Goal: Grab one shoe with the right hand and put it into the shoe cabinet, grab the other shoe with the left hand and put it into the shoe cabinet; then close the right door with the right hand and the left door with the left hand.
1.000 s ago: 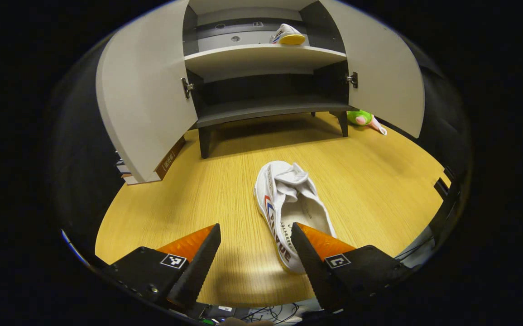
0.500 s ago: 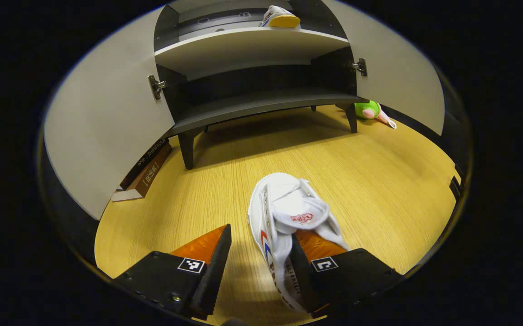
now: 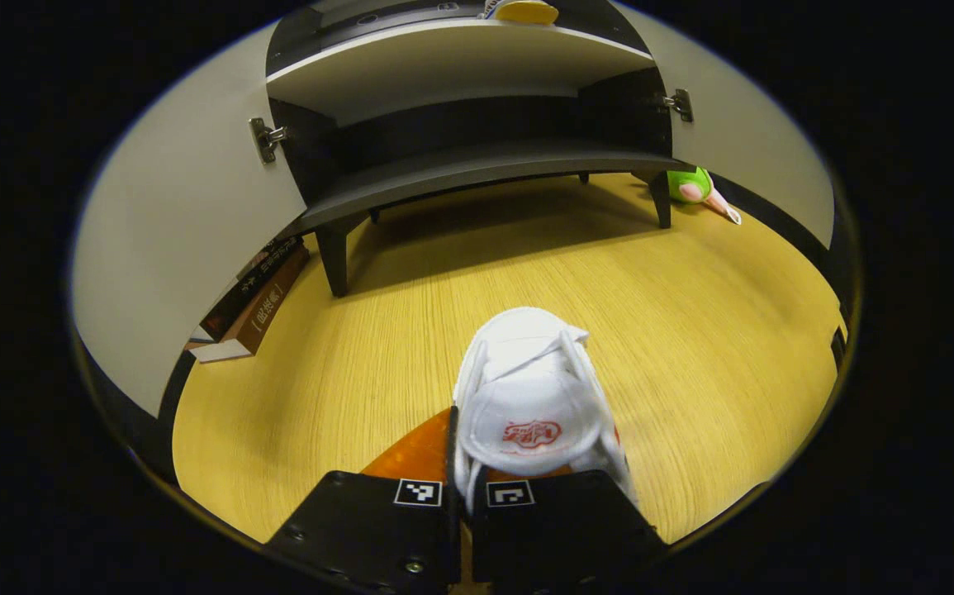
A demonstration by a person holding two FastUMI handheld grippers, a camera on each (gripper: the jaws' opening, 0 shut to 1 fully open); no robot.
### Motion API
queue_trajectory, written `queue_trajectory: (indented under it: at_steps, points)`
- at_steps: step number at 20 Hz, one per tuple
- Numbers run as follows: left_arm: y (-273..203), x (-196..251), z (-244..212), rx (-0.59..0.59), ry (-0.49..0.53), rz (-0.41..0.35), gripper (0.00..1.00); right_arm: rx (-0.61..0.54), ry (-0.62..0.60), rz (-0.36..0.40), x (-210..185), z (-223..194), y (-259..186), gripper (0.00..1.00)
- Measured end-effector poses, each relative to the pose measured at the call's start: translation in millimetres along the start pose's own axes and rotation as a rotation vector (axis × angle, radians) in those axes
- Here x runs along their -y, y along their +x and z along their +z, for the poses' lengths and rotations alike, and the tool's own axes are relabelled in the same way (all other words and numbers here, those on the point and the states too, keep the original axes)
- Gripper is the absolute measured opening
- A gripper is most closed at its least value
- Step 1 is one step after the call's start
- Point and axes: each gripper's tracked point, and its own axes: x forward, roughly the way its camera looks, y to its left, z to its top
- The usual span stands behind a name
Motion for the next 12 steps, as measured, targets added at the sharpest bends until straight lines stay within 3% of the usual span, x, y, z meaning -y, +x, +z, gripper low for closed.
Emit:
queue_trajectory:
  at_steps: [1, 2, 7, 8, 9, 12]
  points:
    - [-1, 1, -2, -0.020, 0.002, -0.006, 0.14, 0.001, -0.004, 0.003, 0, 0, 1, 1.00]
    - [-2, -1, 1, -0.028, 0.004, -0.005, 0.04, 0.003, -0.005, 0.006, -1, 1, 2, 1.00]
    - [-33, -12, 34, 0.006, -0.036, 0.006, 0.01, 0.038, 0.010, 0.038, -6, 15, 5, 1.00]
    - [-43, -16, 48, 0.027, -0.045, 0.010, 0.10, 0.046, 0.013, 0.045, -6, 18, 6, 1.00]
    - [-54, -20, 63, 0.051, -0.054, 0.015, 0.01, 0.058, 0.017, 0.050, -6, 22, 6, 1.00]
    - [-88, -35, 114, 0.129, -0.081, 0.042, 0.01, 0.091, 0.028, 0.078, -11, 35, 6, 1.00]
